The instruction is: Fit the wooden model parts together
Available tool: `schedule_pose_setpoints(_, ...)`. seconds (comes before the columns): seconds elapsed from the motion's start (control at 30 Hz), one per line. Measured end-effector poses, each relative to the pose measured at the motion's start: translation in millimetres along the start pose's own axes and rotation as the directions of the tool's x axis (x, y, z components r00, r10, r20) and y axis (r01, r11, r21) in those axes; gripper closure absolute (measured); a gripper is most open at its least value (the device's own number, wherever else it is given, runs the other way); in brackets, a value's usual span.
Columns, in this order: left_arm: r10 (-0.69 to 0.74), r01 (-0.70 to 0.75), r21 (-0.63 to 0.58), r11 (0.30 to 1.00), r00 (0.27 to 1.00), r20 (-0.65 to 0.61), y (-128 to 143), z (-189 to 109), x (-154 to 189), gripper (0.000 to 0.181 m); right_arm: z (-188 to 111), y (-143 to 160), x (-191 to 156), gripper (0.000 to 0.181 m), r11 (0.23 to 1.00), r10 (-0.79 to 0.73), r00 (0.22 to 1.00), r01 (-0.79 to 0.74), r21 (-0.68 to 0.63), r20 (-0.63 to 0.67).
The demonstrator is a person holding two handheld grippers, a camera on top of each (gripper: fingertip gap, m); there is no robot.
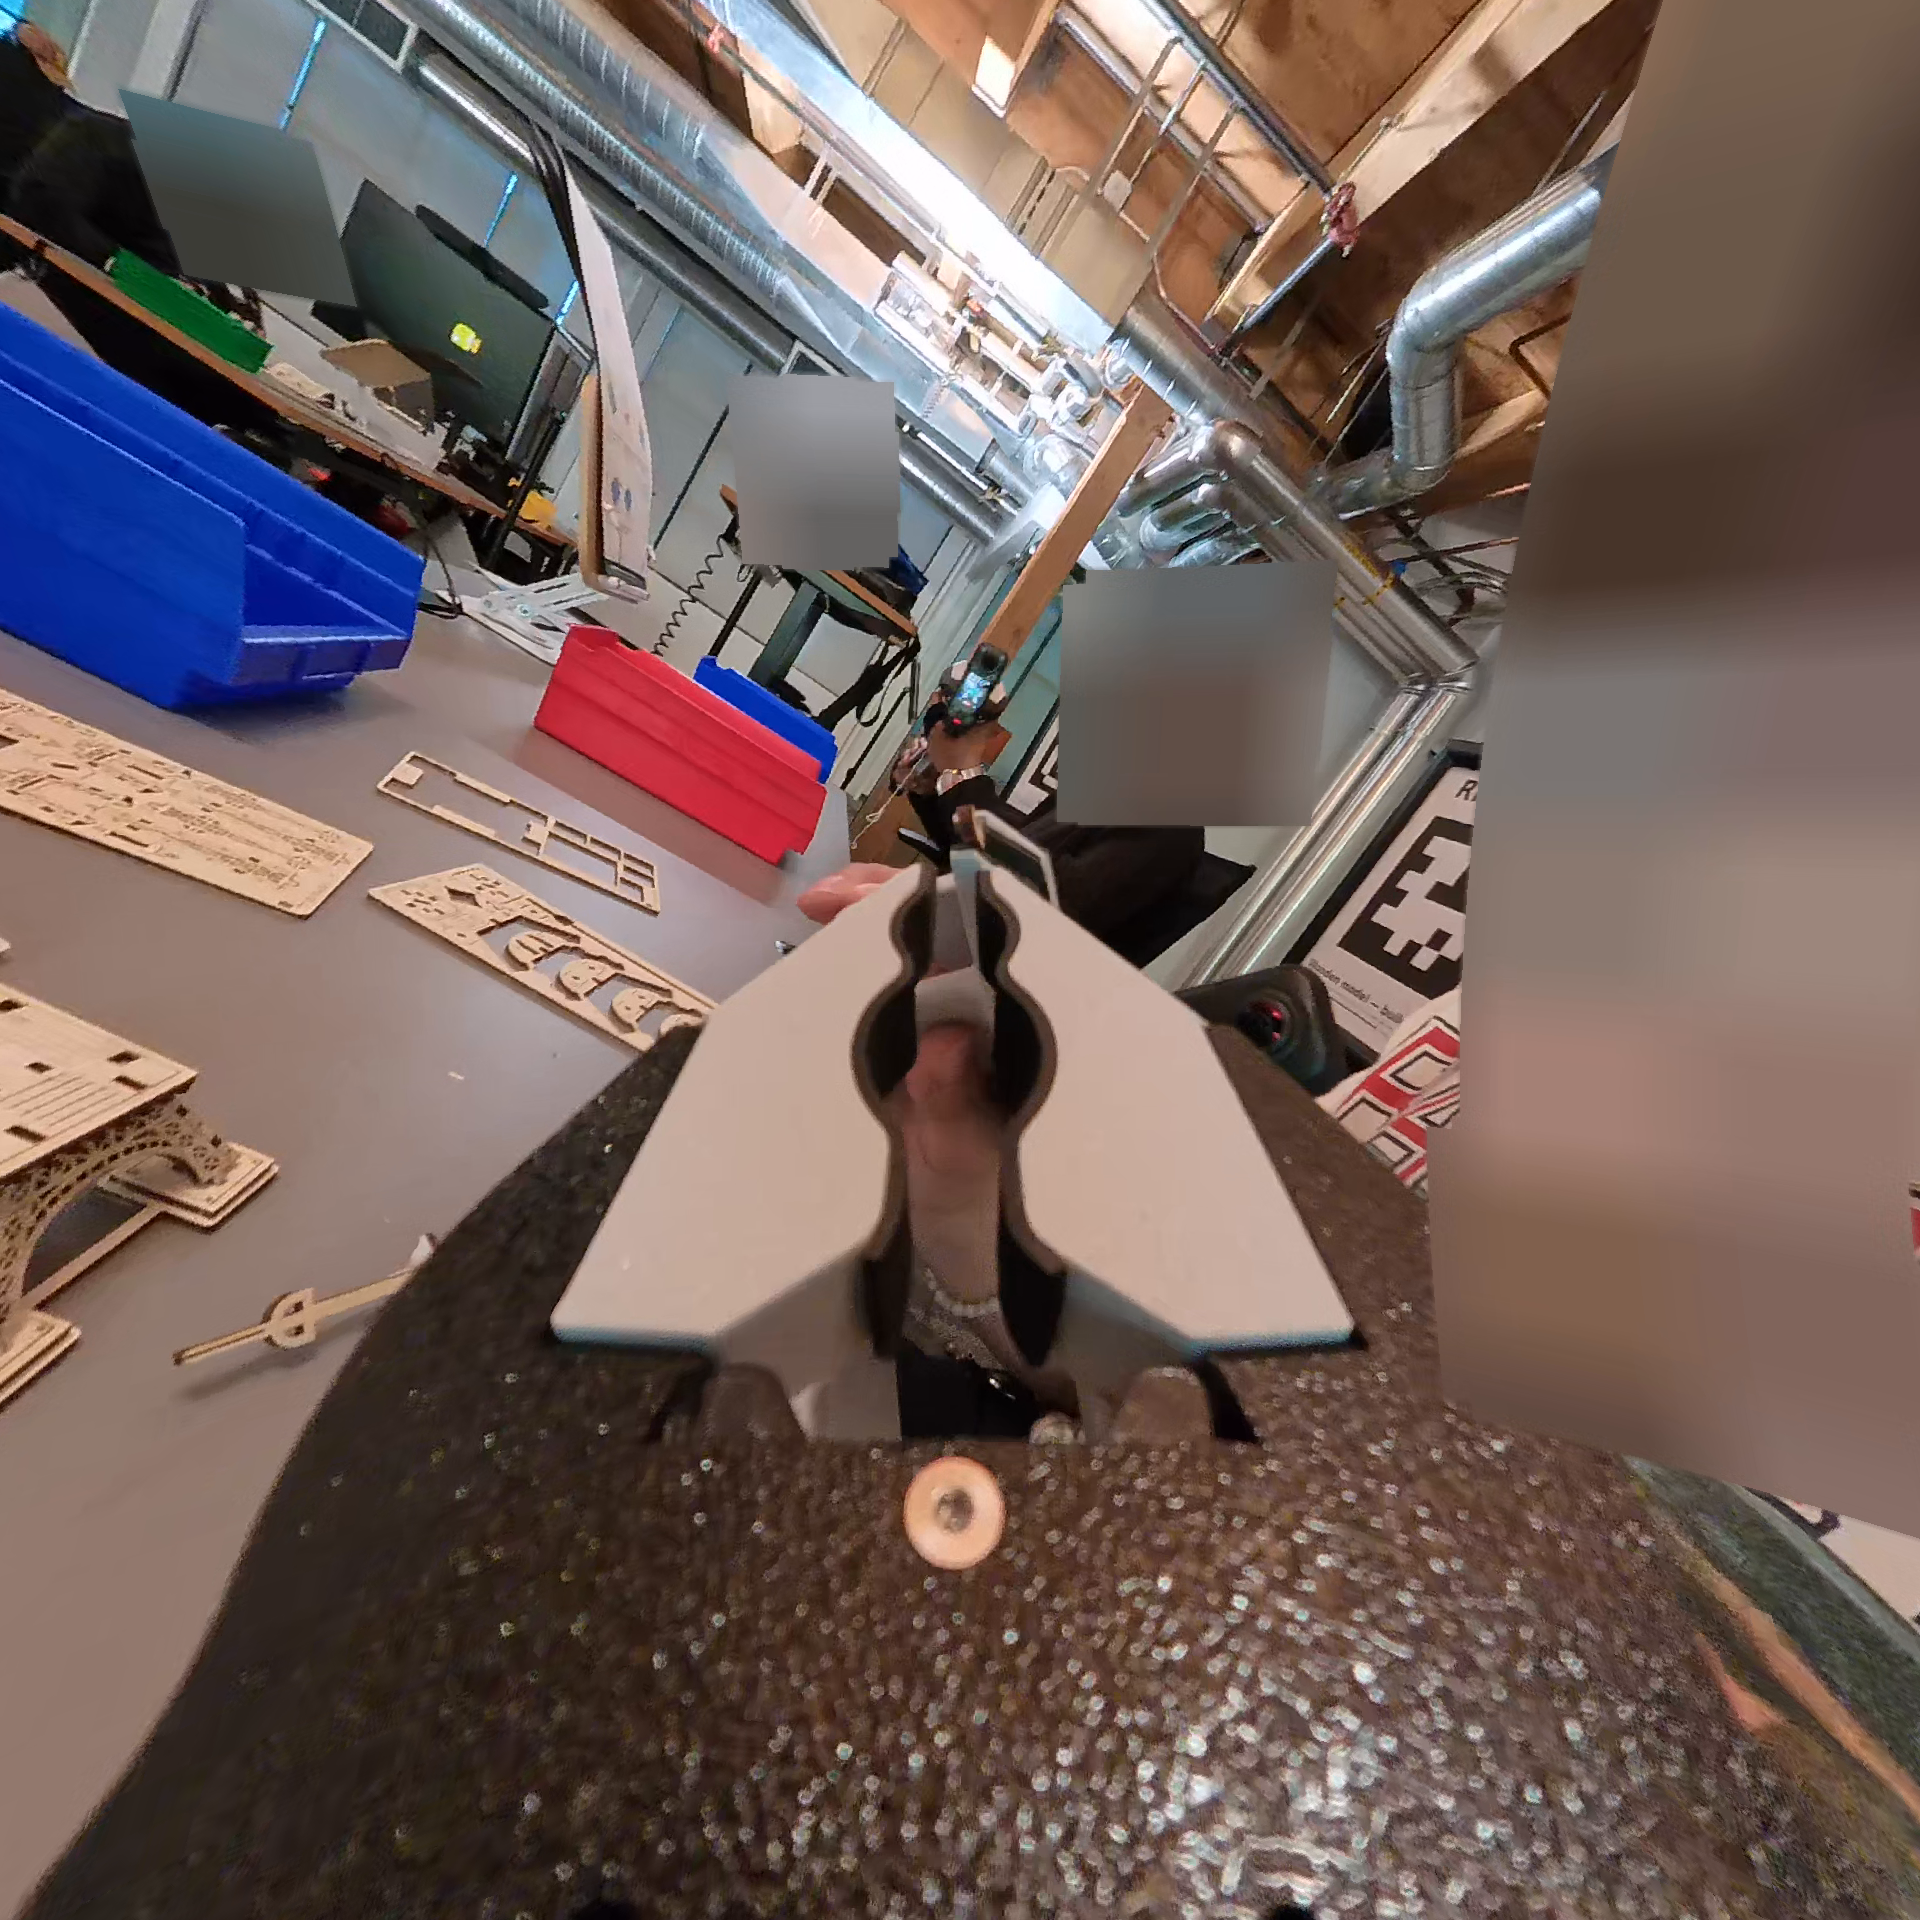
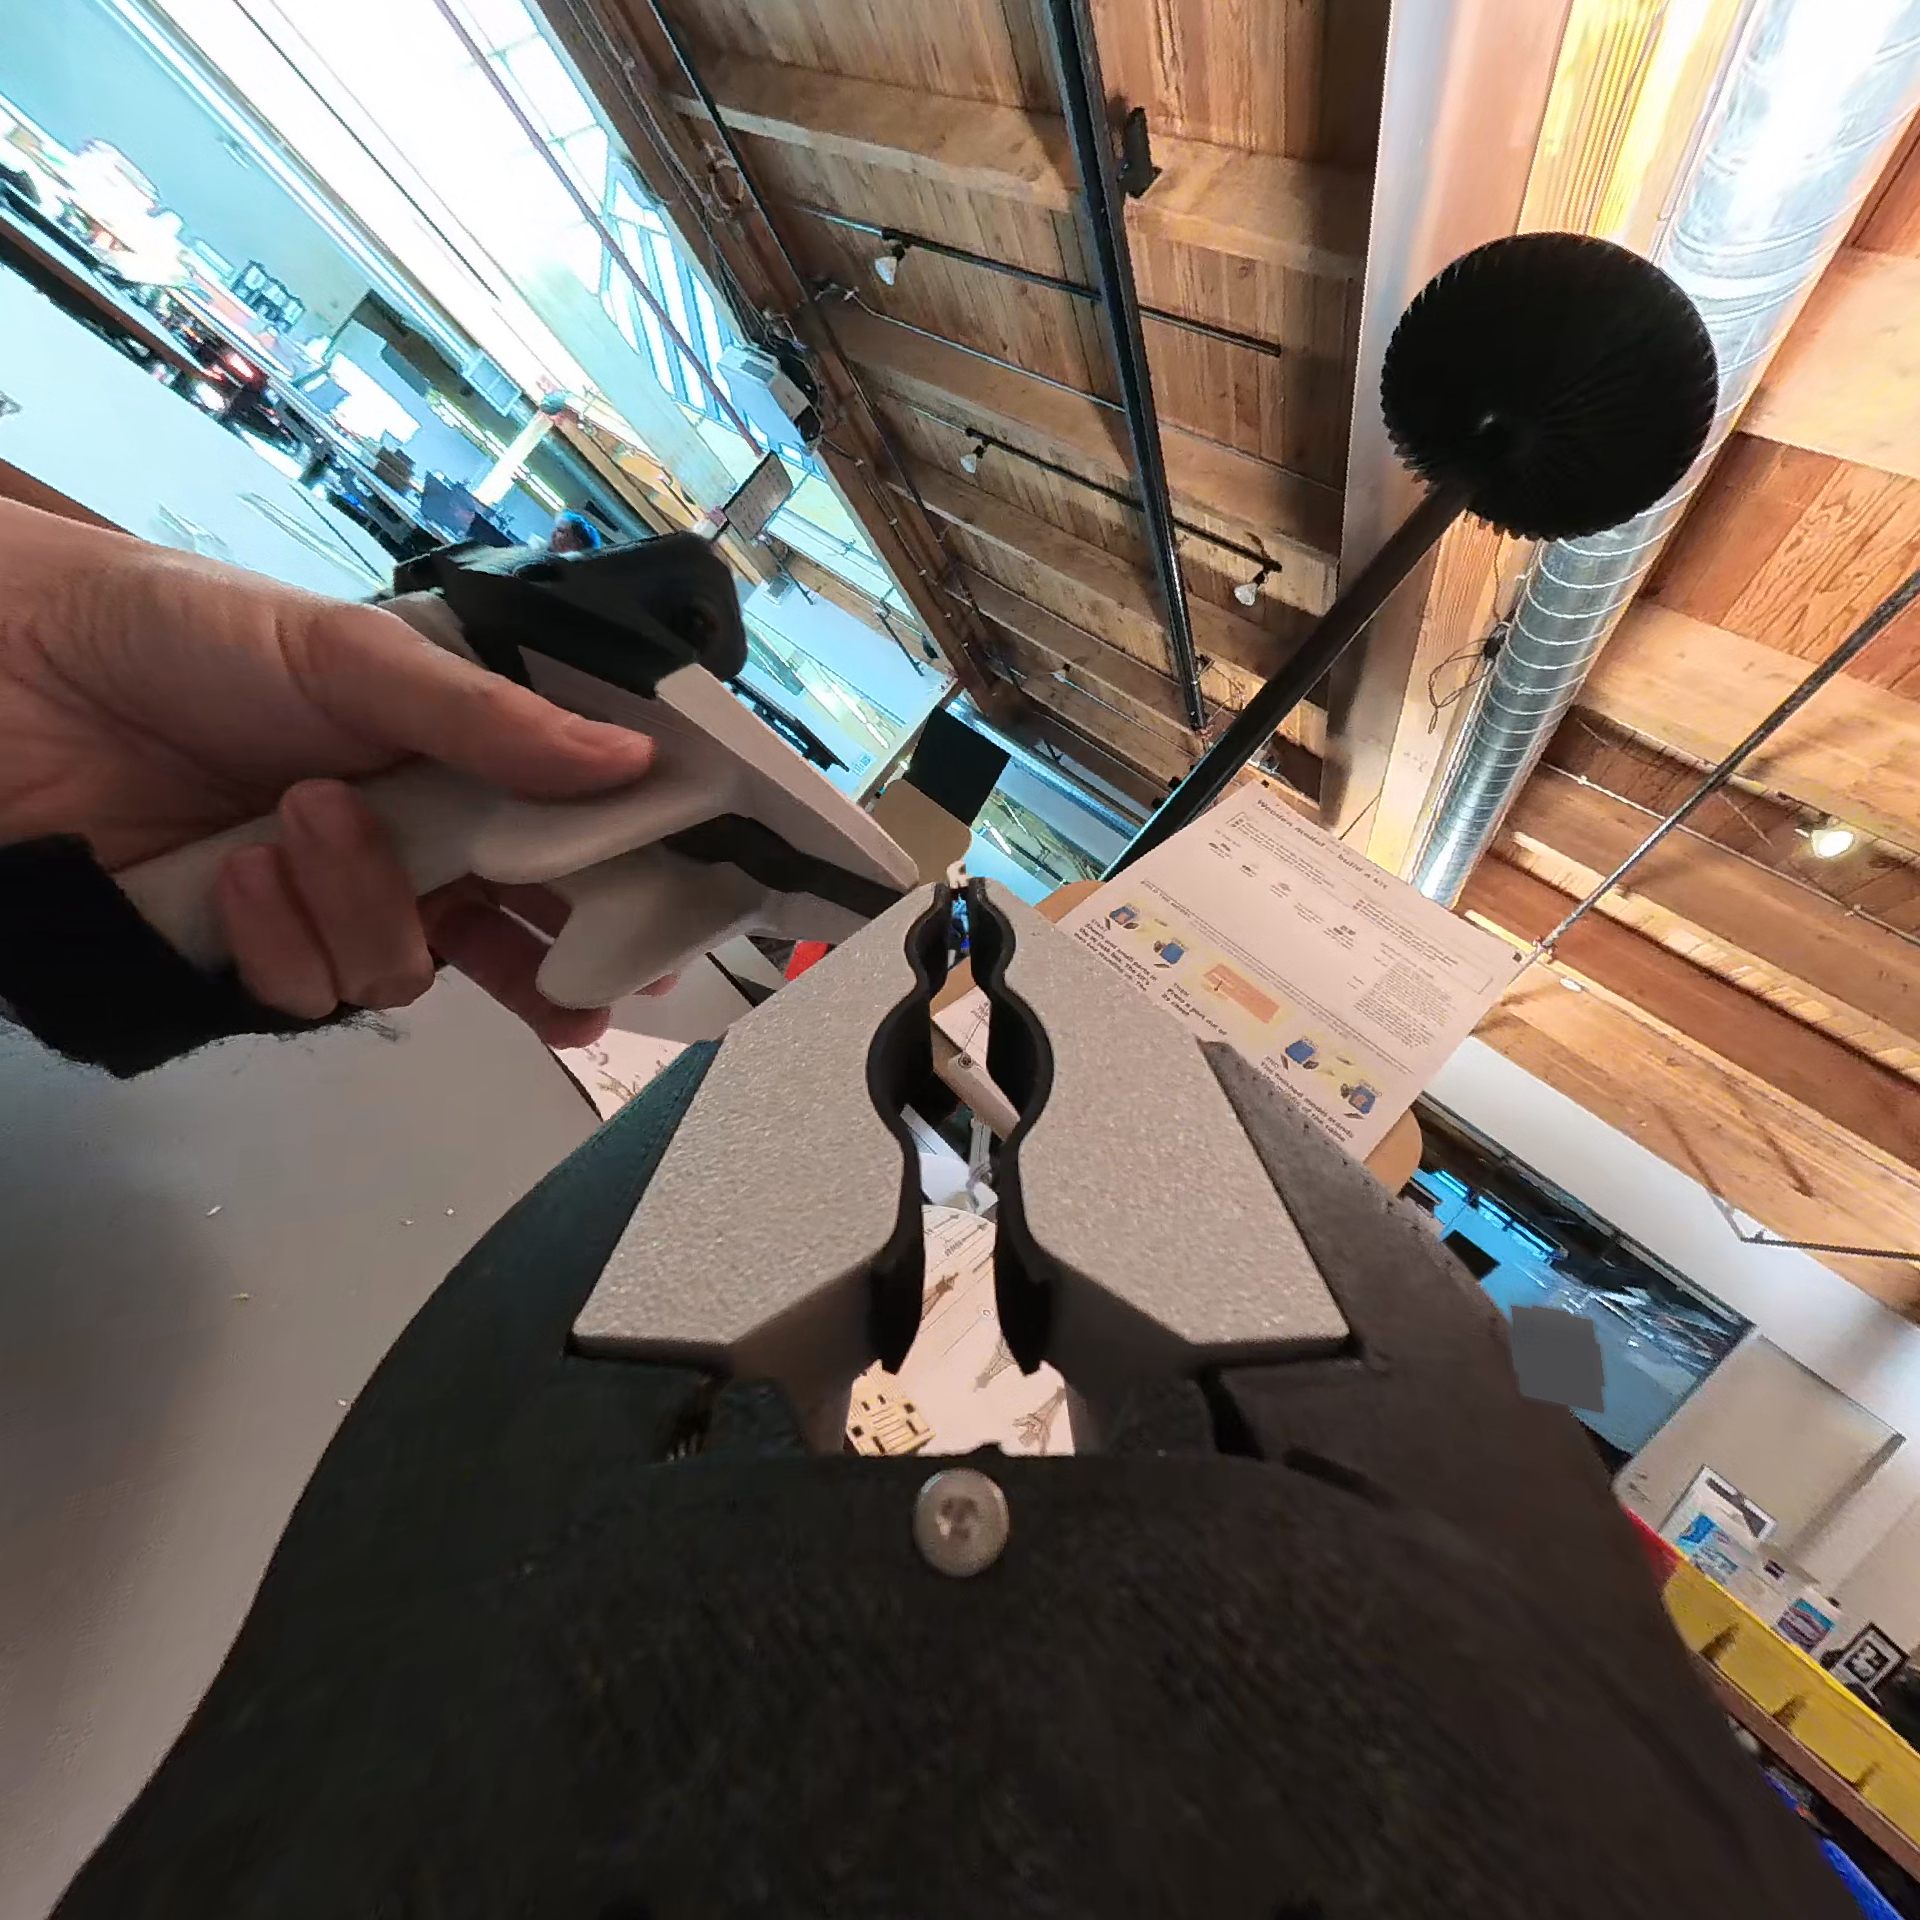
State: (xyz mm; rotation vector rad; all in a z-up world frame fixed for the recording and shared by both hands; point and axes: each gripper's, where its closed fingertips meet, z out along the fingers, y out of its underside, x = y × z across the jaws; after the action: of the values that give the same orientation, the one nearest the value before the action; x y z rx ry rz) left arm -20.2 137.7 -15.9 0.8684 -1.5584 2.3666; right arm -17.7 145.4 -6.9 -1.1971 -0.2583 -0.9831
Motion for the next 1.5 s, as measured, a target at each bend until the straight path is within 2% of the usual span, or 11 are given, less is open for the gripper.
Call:
schedule_pose_setpoints(0.2,-0.03,0.03,0.036,0.999,0.999,-0.02,-6,-4,-1,0.173,1,0,-5,0.181,1.0,0.028,0.999,-0.028,0.012,0.035)
schedule_pose_setpoints(0.67,-0.016,0.016,0.02,1.0,1.0,-0.02,-3,-5,-1,0.181,2,4,-11,0.181,0.999,0.045,0.997,-0.045,0.005,0.056)
schedule_pose_setpoints(0.83,-0.021,0.022,0.027,0.999,0.999,-0.03,-4,-5,0,0.177,2,2,-7,0.181,0.998,0.066,0.997,-0.066,0.012,0.034)
schedule_pose_setpoints(1.5,-0.011,0.011,0.013,1.0,1.0,-0.008,-2,-6,-3,0.181,2,6,-11,0.181,0.997,0.083,0.995,-0.084,0.001,0.052)
